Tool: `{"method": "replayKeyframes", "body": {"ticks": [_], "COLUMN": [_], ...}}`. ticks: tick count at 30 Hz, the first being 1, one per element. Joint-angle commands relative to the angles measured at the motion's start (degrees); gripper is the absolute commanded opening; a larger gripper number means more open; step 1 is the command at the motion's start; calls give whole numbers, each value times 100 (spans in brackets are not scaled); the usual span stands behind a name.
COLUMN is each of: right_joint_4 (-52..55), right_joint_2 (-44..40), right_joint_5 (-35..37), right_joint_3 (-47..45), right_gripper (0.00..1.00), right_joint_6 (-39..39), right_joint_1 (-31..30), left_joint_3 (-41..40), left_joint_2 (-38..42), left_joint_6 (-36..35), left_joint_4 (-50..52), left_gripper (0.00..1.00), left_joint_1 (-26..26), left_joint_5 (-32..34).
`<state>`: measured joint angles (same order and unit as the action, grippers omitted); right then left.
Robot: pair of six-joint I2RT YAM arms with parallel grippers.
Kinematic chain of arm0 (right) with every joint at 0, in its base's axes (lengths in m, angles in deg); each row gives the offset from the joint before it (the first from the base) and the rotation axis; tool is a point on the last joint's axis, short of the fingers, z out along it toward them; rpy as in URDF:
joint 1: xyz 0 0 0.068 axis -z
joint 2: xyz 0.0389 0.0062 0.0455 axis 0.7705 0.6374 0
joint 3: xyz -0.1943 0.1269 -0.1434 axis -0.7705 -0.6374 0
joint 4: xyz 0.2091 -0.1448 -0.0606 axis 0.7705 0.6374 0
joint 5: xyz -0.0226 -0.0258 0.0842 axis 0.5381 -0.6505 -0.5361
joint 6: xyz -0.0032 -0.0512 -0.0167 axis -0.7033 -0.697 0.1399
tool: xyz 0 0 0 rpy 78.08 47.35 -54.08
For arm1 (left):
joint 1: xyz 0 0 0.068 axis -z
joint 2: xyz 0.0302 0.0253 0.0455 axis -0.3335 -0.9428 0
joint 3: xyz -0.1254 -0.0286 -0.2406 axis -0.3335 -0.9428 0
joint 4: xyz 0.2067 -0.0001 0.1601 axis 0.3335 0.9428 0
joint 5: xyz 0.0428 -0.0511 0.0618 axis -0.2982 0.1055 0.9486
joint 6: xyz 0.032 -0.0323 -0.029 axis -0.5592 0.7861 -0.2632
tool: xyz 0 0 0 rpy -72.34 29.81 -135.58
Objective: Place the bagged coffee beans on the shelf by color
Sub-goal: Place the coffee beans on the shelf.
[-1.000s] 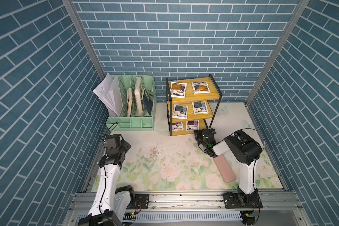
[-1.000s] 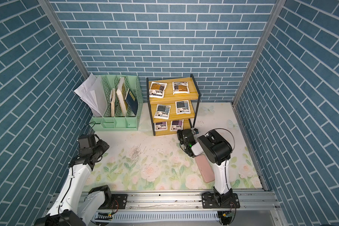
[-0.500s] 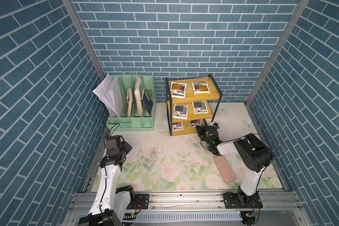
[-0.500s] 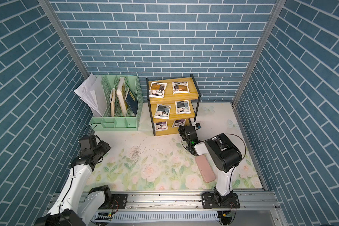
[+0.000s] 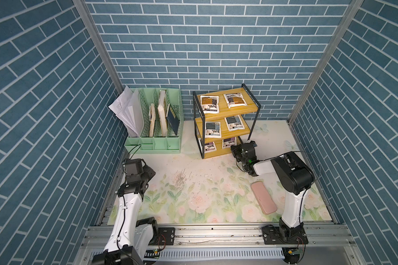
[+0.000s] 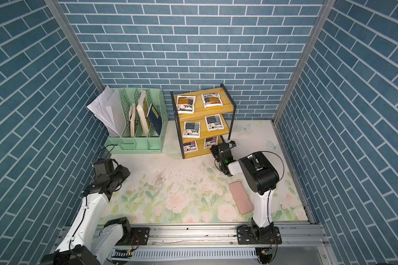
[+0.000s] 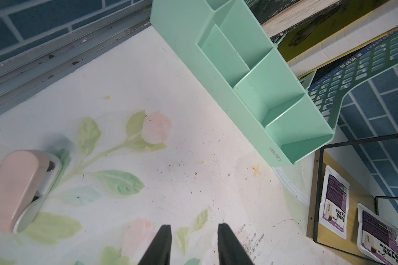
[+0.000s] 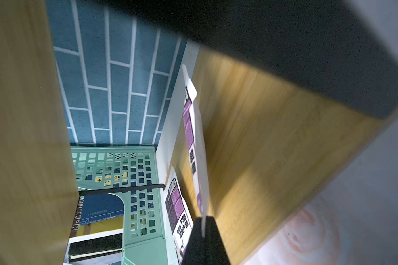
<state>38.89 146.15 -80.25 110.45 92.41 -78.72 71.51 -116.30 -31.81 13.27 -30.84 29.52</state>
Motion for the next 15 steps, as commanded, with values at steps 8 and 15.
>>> {"method": "replayKeyframes", "body": {"ticks": [8,15], "right_joint_4": [-188,-48], "right_joint_2": [-477,-829], "right_joint_5": [-18,28], "right_joint_3": [-343,-681], "right_gripper": [21,49], "right_joint_6": [-710,-838], "right_joint_1": [-7,1], "left_joint_3": [-166,-202], "left_joint_2": [-35,-41], "left_joint_6": [-149,-233], "left_joint_4": [-214,-378], "left_gripper": [42,42], "left_joint_1": [150,279], "left_joint_5": [-164,-467]}}
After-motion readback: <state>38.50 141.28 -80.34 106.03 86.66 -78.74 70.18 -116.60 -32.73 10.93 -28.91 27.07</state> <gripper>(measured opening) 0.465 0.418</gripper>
